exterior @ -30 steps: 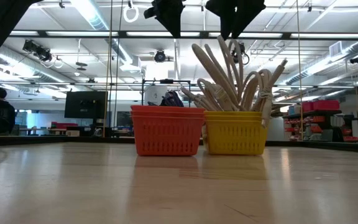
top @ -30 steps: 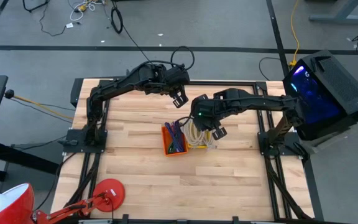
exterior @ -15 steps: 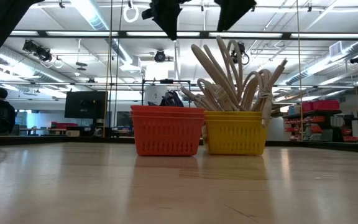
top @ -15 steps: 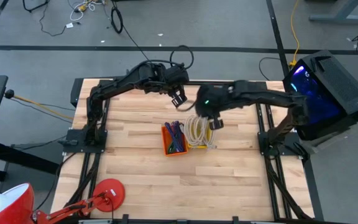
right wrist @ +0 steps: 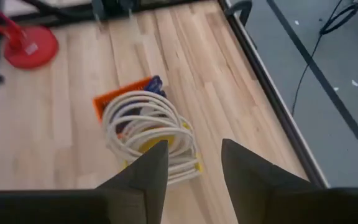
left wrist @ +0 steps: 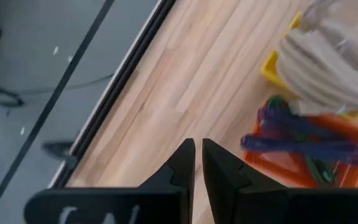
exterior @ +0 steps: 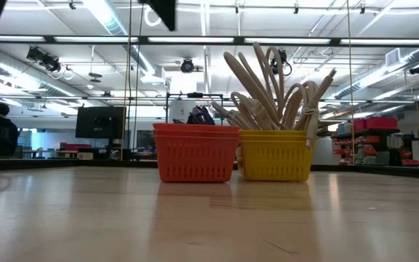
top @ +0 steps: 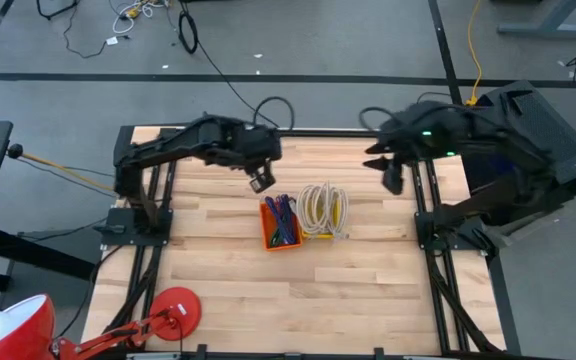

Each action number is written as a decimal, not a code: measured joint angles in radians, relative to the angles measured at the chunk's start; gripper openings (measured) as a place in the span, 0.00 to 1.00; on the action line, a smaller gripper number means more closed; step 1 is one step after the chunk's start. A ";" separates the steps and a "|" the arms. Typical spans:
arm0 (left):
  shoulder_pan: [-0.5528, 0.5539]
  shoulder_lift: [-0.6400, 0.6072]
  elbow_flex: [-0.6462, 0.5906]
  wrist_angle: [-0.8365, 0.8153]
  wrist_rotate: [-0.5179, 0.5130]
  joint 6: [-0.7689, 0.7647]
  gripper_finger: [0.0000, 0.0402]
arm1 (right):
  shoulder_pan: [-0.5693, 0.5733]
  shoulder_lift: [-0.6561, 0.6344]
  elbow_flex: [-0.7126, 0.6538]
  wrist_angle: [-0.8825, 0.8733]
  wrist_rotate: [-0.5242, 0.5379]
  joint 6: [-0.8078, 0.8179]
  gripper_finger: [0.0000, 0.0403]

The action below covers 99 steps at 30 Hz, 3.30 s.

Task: Pick & Place USB Port
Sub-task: Return to Home Position

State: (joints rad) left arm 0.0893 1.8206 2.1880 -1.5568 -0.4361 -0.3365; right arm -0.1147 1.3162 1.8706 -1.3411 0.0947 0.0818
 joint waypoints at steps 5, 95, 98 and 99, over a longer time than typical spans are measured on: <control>-0.065 -0.183 -0.234 0.030 -0.055 -0.109 0.09 | 0.044 -0.136 -0.110 0.035 0.091 0.090 0.38; -0.468 -1.278 -2.181 1.699 -0.220 0.027 0.07 | 0.190 -0.869 -1.853 1.386 0.178 -0.013 0.21; -0.468 -1.278 -2.181 1.700 -0.190 0.027 0.07 | 0.190 -0.869 -1.853 1.386 0.178 -0.012 0.21; -0.468 -1.278 -2.181 1.700 -0.182 0.026 0.07 | 0.190 -0.869 -1.853 1.386 0.178 -0.011 0.21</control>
State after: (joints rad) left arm -0.3790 0.5430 0.0074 0.1429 -0.6186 -0.3101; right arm 0.0753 0.4477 0.0177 0.0449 0.2729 0.0711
